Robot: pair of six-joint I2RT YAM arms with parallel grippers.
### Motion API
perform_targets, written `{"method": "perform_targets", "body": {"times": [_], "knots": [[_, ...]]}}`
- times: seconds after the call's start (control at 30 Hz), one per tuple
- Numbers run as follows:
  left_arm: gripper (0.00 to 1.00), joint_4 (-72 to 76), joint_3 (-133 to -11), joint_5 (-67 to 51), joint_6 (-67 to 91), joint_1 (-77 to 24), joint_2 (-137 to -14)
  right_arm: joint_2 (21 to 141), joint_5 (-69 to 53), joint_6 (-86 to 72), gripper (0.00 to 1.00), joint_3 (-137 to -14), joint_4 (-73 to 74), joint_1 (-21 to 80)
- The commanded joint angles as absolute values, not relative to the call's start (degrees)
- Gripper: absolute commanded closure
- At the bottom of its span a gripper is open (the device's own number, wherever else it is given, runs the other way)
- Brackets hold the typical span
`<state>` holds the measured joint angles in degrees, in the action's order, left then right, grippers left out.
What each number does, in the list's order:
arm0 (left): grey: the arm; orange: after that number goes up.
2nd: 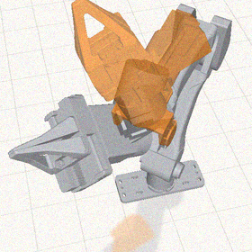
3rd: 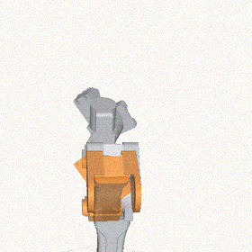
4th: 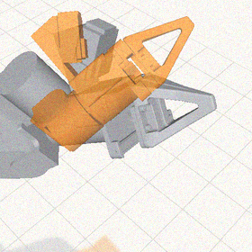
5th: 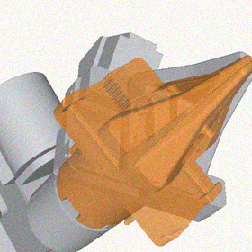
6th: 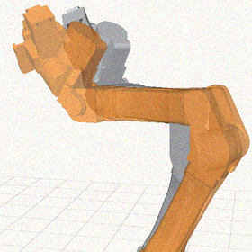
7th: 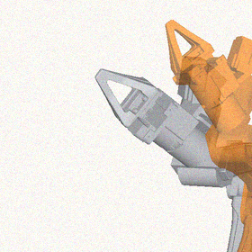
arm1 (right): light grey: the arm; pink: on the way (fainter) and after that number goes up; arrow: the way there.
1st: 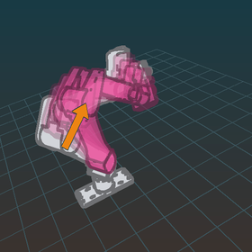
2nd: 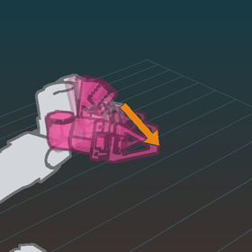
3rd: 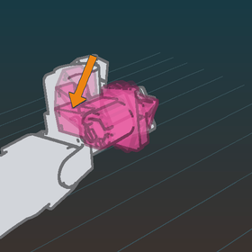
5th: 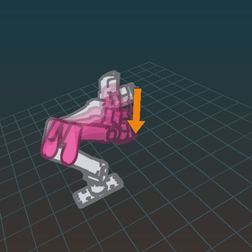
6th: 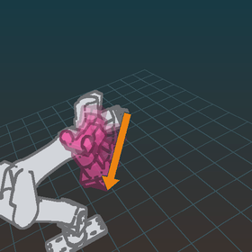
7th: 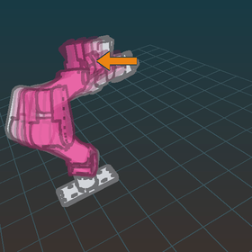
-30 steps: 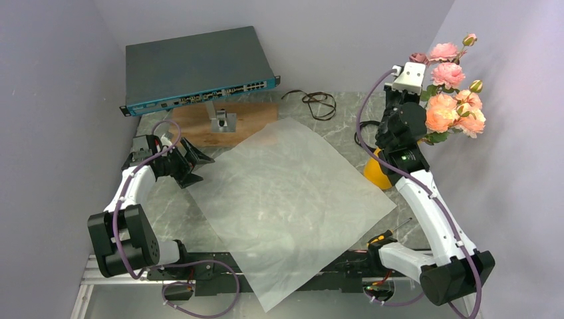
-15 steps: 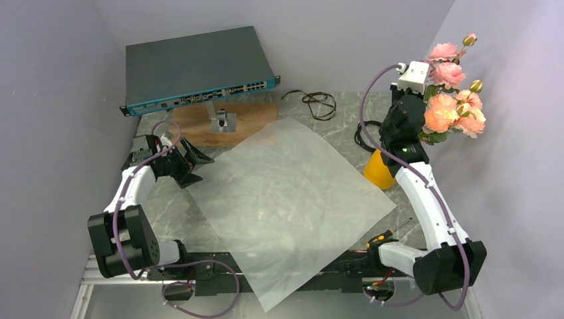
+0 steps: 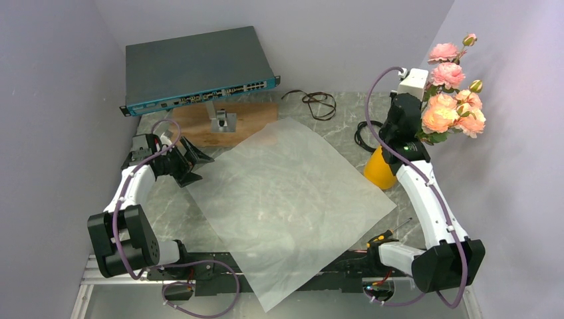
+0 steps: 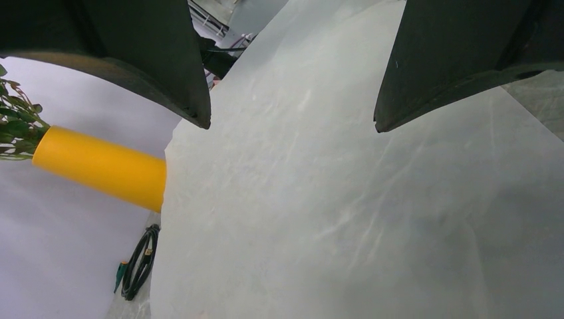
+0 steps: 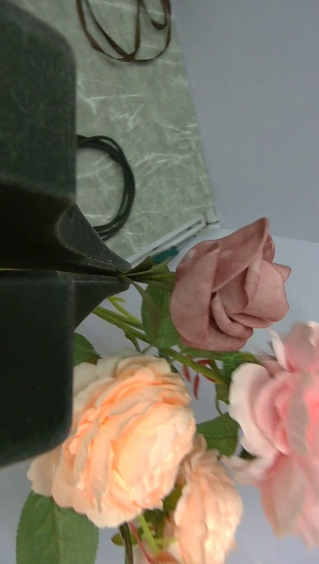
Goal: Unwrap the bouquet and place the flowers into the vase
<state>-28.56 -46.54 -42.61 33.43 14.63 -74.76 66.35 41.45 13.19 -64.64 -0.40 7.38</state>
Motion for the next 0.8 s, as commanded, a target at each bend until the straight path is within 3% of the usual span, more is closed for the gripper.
{"method": "perform_targets", "body": {"times": [0.0, 0.07, 0.13, 0.27, 0.47, 0.77], "knots": [[0.01, -27.96, -49.45, -42.69, 31.89, 14.43, -75.2, 66.35, 44.03, 7.34, 0.99, -67.67, 6.72, 7.05], [0.01, -27.74, -49.57, -42.9, 31.98, 14.49, -75.49, 65.83, 44.29, 6.15, 0.92, -67.76, 8.81, 7.03], [0.01, -27.65, -49.57, -43.04, 31.96, 14.41, -75.65, 65.02, 44.3, 5.07, 0.79, -67.68, 10.33, 7.01], [0.01, -27.83, -49.66, -43.12, 31.67, 14.4, -75.76, 63.33, 43.36, 2.9, 0.73, -68.37, 13.66, 7.03], [0.01, -27.99, -49.66, -43.25, 31.42, 14.33, -75.48, 61.12, 40.79, -0.65, 0.45, -70.36, 20.03, 7.03], [0.0, -28.89, -49.28, -43.33, 30.74, 14.08, -74.08, 55.82, 28.87, -3.06, 0.17, -69.29, 24.7, 7.11]]}}
